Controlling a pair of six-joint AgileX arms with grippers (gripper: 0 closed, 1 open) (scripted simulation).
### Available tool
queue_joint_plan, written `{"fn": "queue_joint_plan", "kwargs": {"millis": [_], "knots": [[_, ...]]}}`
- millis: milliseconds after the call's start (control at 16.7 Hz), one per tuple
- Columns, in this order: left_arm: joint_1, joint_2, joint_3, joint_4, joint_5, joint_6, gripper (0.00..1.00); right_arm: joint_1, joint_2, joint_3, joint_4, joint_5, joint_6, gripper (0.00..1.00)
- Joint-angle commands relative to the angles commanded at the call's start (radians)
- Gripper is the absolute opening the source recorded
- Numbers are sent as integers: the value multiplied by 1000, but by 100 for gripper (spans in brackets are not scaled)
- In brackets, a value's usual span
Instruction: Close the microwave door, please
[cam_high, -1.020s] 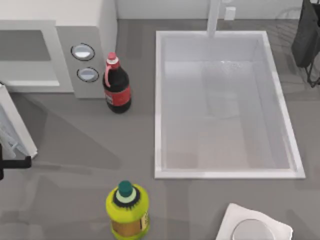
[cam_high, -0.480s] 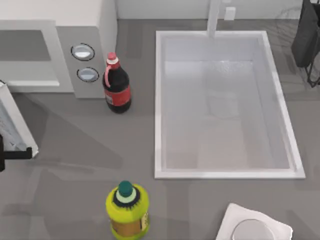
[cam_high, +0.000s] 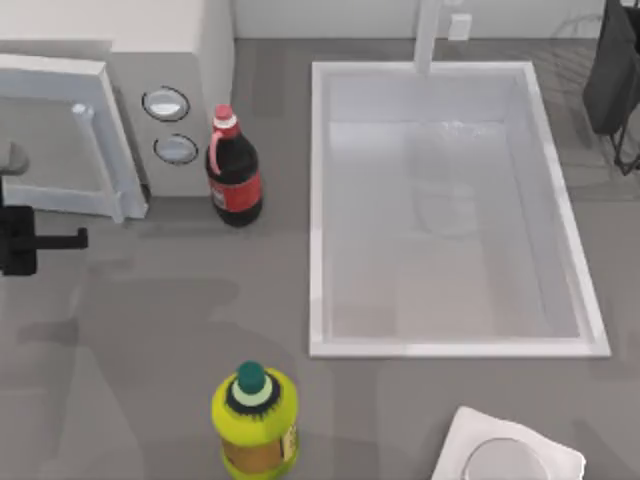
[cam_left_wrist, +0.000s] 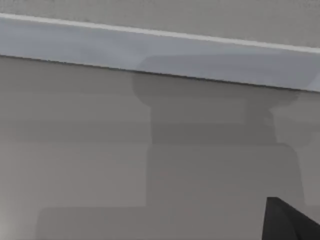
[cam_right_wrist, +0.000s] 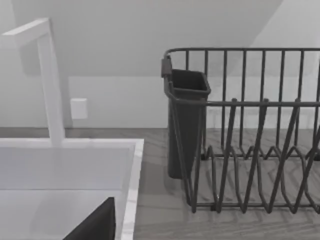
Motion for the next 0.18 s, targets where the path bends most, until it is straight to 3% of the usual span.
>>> {"fn": "queue_joint_plan", "kwargs": {"millis": [180], "knots": [[-3,28,23,16,-2,-2,0,0,0,0,0,0,0,100]]}}
